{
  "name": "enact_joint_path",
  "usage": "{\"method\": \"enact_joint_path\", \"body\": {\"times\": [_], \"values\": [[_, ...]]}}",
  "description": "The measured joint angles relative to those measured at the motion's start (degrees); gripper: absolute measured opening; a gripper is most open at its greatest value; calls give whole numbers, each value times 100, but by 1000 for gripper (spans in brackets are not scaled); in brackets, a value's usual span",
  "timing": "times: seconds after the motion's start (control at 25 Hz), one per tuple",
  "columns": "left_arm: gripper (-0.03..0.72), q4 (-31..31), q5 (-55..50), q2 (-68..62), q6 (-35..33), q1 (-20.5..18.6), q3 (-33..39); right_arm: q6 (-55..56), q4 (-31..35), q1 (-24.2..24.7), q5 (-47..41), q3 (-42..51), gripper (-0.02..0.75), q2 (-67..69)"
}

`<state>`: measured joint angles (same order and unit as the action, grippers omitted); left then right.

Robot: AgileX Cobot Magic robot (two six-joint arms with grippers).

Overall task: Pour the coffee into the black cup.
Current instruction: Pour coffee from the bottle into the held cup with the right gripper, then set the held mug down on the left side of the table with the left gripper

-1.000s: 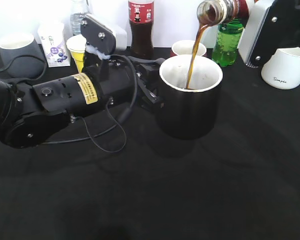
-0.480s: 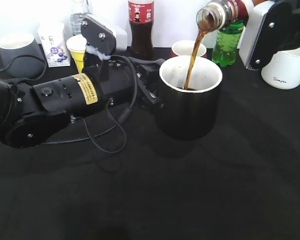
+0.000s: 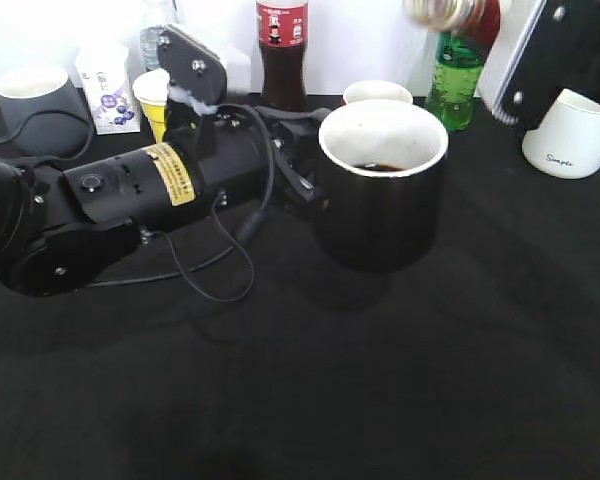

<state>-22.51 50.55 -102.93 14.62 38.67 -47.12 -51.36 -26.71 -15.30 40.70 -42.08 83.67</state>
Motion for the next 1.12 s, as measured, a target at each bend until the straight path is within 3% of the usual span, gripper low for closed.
{"method": "enact_joint_path", "body": {"times": [0.16,0.32,0.4,0.52,0.68,0.92,1.12], "values": [[36,411,5,6,0,-267,0,2057,-182,0,-9,0,529,42],[36,499,55,245,0,-1200,370,5303,-188,0,-9,0,529,42],[36,505,276,277,-28,-1732,621,6364,-188,0,-247,0,529,42],[36,539,396,281,-430,-2372,811,6624,-188,0,-364,0,529,42],[36,846,478,275,-864,-2877,826,6654,201,0,-387,0,529,42],[36,1458,1376,-657,-1077,-3074,826,6654,293,0,-393,0,528,42],[36,1737,1417,-1257,-1204,-3074,758,6654,293,0,-393,0,528,42]]}}
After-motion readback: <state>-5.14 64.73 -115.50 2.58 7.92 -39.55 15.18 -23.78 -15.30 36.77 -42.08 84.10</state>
